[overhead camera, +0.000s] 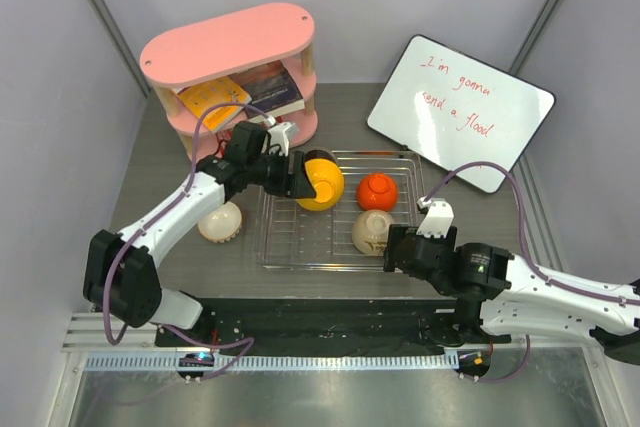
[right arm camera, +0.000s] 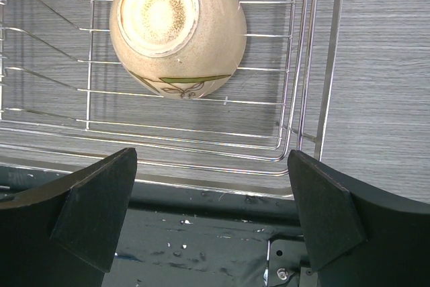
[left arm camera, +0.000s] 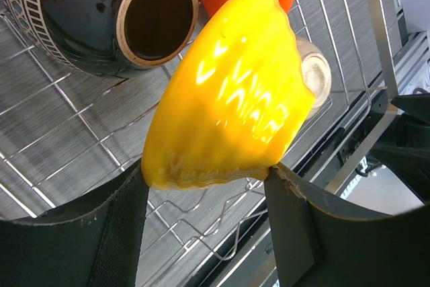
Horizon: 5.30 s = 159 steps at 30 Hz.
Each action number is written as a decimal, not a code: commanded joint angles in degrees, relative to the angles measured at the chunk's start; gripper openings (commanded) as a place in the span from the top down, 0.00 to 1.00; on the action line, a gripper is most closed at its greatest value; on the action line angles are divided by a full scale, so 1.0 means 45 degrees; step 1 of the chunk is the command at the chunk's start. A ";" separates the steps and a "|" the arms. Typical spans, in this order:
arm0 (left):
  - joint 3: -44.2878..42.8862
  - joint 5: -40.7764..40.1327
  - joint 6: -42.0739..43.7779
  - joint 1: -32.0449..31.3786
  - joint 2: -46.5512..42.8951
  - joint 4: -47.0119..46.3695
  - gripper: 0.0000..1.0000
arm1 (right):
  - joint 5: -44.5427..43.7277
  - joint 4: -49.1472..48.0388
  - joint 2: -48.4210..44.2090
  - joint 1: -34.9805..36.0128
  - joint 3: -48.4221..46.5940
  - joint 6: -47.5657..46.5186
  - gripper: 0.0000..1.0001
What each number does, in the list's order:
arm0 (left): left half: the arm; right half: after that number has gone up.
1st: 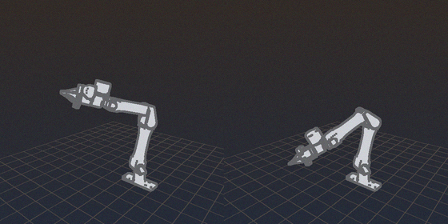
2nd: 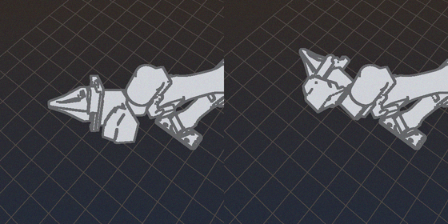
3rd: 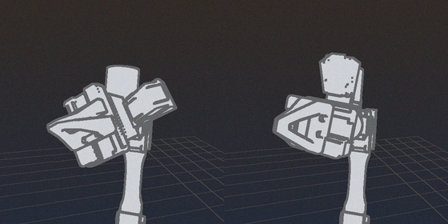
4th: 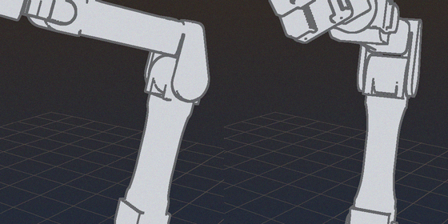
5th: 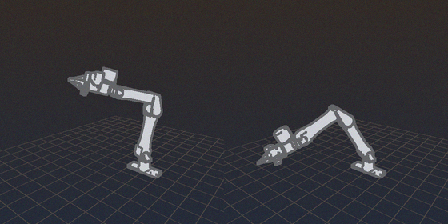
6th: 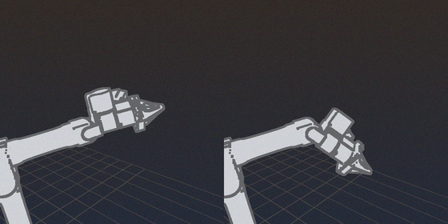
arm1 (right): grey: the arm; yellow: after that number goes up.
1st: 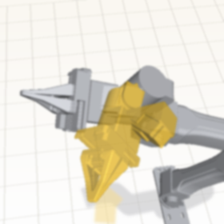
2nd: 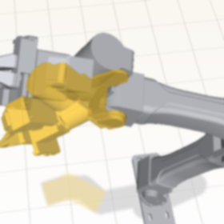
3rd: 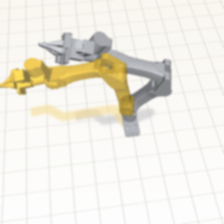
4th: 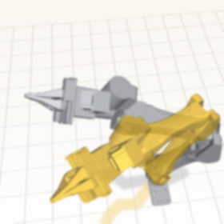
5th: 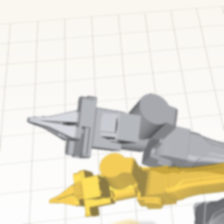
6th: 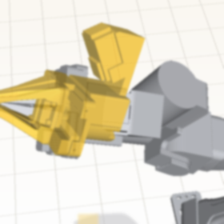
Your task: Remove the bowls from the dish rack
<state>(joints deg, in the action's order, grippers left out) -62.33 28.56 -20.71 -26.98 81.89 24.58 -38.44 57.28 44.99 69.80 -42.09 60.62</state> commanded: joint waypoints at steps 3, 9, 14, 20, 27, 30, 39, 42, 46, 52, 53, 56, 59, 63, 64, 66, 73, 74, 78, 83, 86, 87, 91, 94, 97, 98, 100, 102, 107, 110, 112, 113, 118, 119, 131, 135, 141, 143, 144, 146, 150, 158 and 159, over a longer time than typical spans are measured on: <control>-0.1052 -0.0290 0.0480 0.0039 -0.0716 0.1587 1.00 | -0.0424 -0.0111 -0.0272 0.0016 -0.0433 0.0240 0.00; -0.1872 -0.1578 0.0929 0.0039 -0.1008 0.3891 1.00 | -0.0423 -0.0091 -0.0272 0.0016 -0.0608 0.0259 0.00; -0.1775 -0.2730 0.1027 0.0039 -0.2297 0.4517 1.00 | -0.0521 -0.0092 -0.0096 0.0016 -0.0725 0.0220 0.00; -0.1678 -0.3513 0.1126 0.0020 -0.2631 0.5083 1.00 | -0.0560 -0.0130 0.0216 0.0016 -0.0882 0.0103 0.00; -0.1268 -0.5894 0.0579 0.0039 -0.3450 0.5182 1.00 | -0.0521 -0.0130 0.0002 0.0016 -0.0843 0.0122 0.00; -0.1306 -0.6988 0.0481 0.0039 -0.3879 0.5222 1.00 | -0.0502 -0.0130 -0.0115 -0.0003 -0.0765 0.0142 0.00; -0.1209 -1.0207 0.0267 0.0039 -0.4544 0.6314 1.00 | -0.0443 -0.0111 -0.0272 0.0016 -0.0453 0.0298 0.00; -0.0819 -1.1417 0.0188 0.0039 -0.4700 0.6588 1.00 | -0.0424 -0.0111 -0.0350 0.0016 -0.0394 0.0298 0.00; -0.0409 -1.2514 -0.0104 0.0059 -0.4974 0.6959 1.00 | -0.0385 -0.0092 -0.0506 0.0016 -0.0316 0.0279 0.00; -0.0212 -1.4330 -0.0417 0.0059 -0.4877 0.7818 1.00 | -0.0346 -0.0052 -0.0759 0.0016 -0.0199 0.0396 0.00; -0.0212 -1.4469 -0.0437 0.0059 -0.4741 0.7916 1.00 | -0.0346 -0.0052 -0.0741 0.0016 -0.0198 0.0396 0.00; -0.0232 -1.4898 -0.0320 0.0059 -0.4391 0.8112 1.00 | -0.0326 -0.0033 -0.0779 0.0016 -0.0159 0.0396 0.00; -0.0232 -1.5309 -0.0377 0.0059 -0.3960 0.8190 1.00 | -0.0307 -0.0033 -0.0780 0.0036 -0.0140 0.0435 0.00; -0.0564 -1.5330 -0.0729 0.0059 -0.2538 0.8853 1.00 | -0.0287 -0.0033 -0.0760 0.0016 -0.0198 0.0416 0.00; -0.0545 -1.5330 -0.0730 0.0059 -0.2282 0.8855 1.00 | -0.0326 -0.0052 -0.0760 0.0016 -0.0218 0.0435 0.00; -0.0506 -1.5369 -0.0672 0.0039 -0.2007 0.8622 1.00 | -0.0365 -0.0033 -0.0721 0.0016 -0.0237 0.0454 0.00; -0.0428 -1.5506 -0.0691 0.0039 -0.1635 0.8679 1.00 | -0.0463 -0.0052 -0.0741 0.0016 -0.0355 0.0376 0.00; -0.0389 -1.5448 -0.0710 0.0039 -0.1596 0.8659 1.00 | -0.0463 -0.0033 -0.0683 0.0016 -0.0355 0.0376 0.00; -0.0368 -1.5213 -0.0749 0.0000 -0.1284 0.8698 1.00 | -0.0443 -0.0033 -0.0584 0.0016 -0.0316 0.0376 0.00; -0.0875 -1.5739 -0.0944 -0.0195 -0.0425 0.9418 1.00 | -0.0482 -0.0033 -0.0837 0.0036 -0.0121 0.0611 0.00; -0.1247 -1.5974 -0.1062 -0.0332 0.0083 0.9751 1.00 | -0.0541 -0.0033 -0.1033 0.0016 -0.0081 0.0747 0.00; -0.1325 -1.5994 -0.1120 -0.0390 0.0239 0.9792 0.97 | -0.0541 -0.0033 -0.1053 0.0016 -0.0081 0.0748 0.00; -0.1209 -1.5780 -0.1140 -0.0430 0.0241 0.9773 0.83 | -0.0541 -0.0013 -0.1053 0.0016 -0.0140 0.0709 0.00; -0.1014 -1.5662 -0.1121 -0.0508 0.0046 0.9676 0.76 | -0.0541 -0.0013 -0.0936 0.0016 -0.0140 0.0631 0.00; -0.1130 -1.5623 -0.1140 -0.0527 0.0083 0.9792 0.74 | -0.0482 0.0006 -0.0838 0.0016 -0.0159 0.0630 0.00; -0.1169 -1.5642 -0.1140 -0.0547 0.0123 0.9889 0.73 | -0.0482 0.0006 -0.0780 0.0016 -0.0179 0.0650 0.00; -0.1286 -1.5662 -0.1121 -0.0547 0.0434 0.9948 0.71 | -0.0482 -0.0013 -0.0741 0.0016 -0.0198 0.0669 0.00; -0.1423 -1.5643 -0.1159 -0.0605 0.0727 1.0143 0.68 | -0.0521 -0.0033 -0.0741 0.0016 -0.0237 0.0650 0.00; -0.1598 -1.5759 -0.1451 -0.1014 0.1508 1.0435 0.47 | -0.0541 0.0006 -0.0780 0.0016 -0.0354 0.0533 0.00; -0.1716 -1.5682 -0.1511 -0.1210 0.1724 1.0612 0.42 | -0.0580 0.0026 -0.0838 0.0016 -0.0335 0.0533 0.00; -0.1775 -1.5662 -0.1570 -0.1289 0.1939 1.0729 0.40 | -0.0600 0.0045 -0.0858 0.0016 -0.0335 0.0533 0.00; -0.1833 -1.5662 -0.1570 -0.1366 0.1998 1.0788 0.39 | -0.0638 0.0045 -0.0838 0.0016 -0.0335 0.0533 0.00; -0.1970 -1.5701 -0.1648 -0.1484 0.2330 1.0963 0.33 | -0.0658 0.0045 -0.0760 0.0016 -0.0355 0.0513 0.00; -0.2009 -1.5701 -0.1648 -0.1542 0.2369 1.0983 0.33 | -0.0658 0.0045 -0.0741 0.0016 -0.0355 0.0494 0.00; -0.2010 -1.5213 -0.1472 -0.2206 0.3209 1.0945 0.18 | -0.0658 0.0045 -0.0760 0.0016 -0.0394 0.0435 0.00; -0.2009 -1.4920 -0.1375 -0.2324 0.3190 1.0925 0.18 | -0.0658 0.0045 -0.0702 0.0036 -0.0394 0.0455 0.00; -0.2575 -1.4472 -0.1336 -0.2519 0.2937 1.1490 0.18 | -0.0658 0.0045 -0.0565 0.0016 -0.0374 0.0454 0.00; -0.2868 -1.4180 -0.1297 -0.2559 0.2780 1.1666 0.18 | -0.0639 0.0026 -0.0545 0.0016 -0.0374 0.0454 0.00; -0.2965 -1.4062 -0.1296 -0.2559 0.2605 1.1841 0.18 | -0.0677 0.0026 -0.0526 0.0016 -0.0374 0.0455 0.00; -0.3200 -1.3769 -0.1199 -0.2578 0.2370 1.1843 0.17 | -0.0678 0.0026 -0.0487 0.0016 -0.0374 0.0455 0.00; -0.3357 -1.3591 -0.1140 -0.2578 0.2037 1.1726 0.17 | -0.0678 0.0007 -0.0467 0.0016 -0.0394 0.0455 0.00; -0.3337 -1.3708 -0.1413 -0.2500 0.1726 1.1297 0.16 | -0.0619 0.0046 -0.0603 0.0016 -0.0452 0.0415 0.00; -0.3337 -1.3767 -0.1472 -0.2461 0.1647 1.1219 0.17 | -0.0619 0.0084 -0.0623 0.0016 -0.0433 0.0416 0.00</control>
<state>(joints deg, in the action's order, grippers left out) -75.96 -33.06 -26.52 -38.28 92.47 76.12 -38.92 57.71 42.74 69.80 -42.50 62.19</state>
